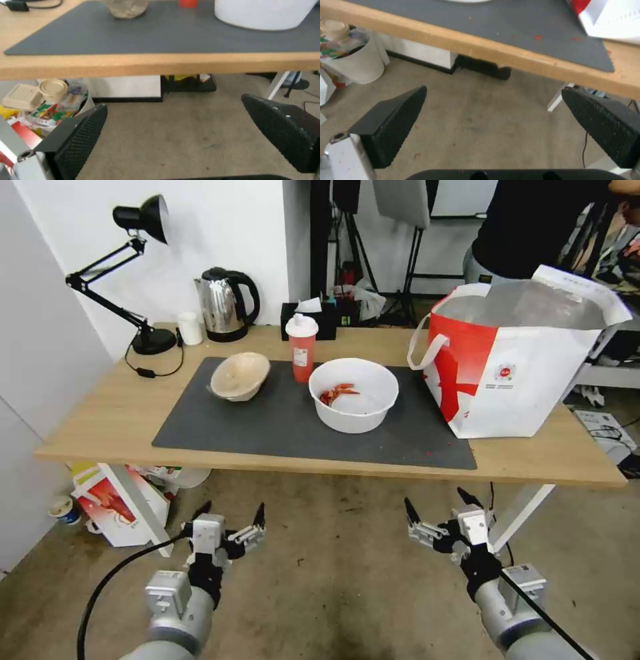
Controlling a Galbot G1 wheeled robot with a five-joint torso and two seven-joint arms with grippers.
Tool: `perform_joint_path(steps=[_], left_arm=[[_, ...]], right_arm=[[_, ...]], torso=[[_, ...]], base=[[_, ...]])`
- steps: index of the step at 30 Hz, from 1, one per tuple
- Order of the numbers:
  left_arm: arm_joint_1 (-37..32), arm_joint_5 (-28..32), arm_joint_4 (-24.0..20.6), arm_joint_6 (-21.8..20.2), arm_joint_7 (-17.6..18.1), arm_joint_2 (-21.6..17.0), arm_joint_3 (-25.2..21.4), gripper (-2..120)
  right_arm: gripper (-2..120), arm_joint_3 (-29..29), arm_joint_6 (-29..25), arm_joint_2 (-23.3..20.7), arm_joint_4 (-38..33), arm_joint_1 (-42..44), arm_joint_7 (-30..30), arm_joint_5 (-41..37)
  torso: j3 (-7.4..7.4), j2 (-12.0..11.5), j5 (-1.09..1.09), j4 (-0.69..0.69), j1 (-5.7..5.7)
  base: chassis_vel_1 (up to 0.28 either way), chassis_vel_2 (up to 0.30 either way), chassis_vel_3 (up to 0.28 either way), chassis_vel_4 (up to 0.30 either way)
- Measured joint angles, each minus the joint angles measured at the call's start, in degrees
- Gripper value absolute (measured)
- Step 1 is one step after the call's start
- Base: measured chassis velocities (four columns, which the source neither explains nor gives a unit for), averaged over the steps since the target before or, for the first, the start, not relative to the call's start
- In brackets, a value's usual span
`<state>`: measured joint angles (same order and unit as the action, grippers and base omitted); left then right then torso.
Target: Pick up the trash from the table and place it into the takeout bag.
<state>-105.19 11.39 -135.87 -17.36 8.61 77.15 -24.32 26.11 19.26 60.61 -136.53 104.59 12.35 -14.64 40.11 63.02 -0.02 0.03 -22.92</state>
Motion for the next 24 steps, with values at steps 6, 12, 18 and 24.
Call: perform_joint_path(steps=[6,12,18,24], left_arm=[[0.04,0.05,0.42,-0.06,0.33,0.05,0.16,100],[-0.2,0.04,0.03,-0.06,0.67,-0.25,-0.22,100],[-0.96,-0.05,-1.87,-0.05,0.98,-0.26,-0.55,100],[-1.71,-0.25,-4.89,0.05,1.63,-0.08,-1.07,100]], right_arm=[[100,-0.54,1.1,-0.69,0.17,0.28,1.18,-0.73],[100,-0.51,1.11,-0.17,0.32,0.53,1.39,-0.73],[100,-0.26,-0.41,0.66,-1.3,1.01,1.38,-1.73],[100,0.75,-1.55,1.38,-4.95,1.86,1.09,-2.72]], torso=[[0.0,0.0,0.03,-0.04,0.0],[0.0,0.0,0.03,-0.03,0.0],[0.0,0.0,0.02,-0.03,0.0],[0.0,0.0,0.02,-0.03,0.0]], base=[[0.0,0.0,0.0,0.0],[0.0,0.0,0.0,0.0],[0.0,0.0,0.0,0.0],[0.0,0.0,0.0,0.0]])
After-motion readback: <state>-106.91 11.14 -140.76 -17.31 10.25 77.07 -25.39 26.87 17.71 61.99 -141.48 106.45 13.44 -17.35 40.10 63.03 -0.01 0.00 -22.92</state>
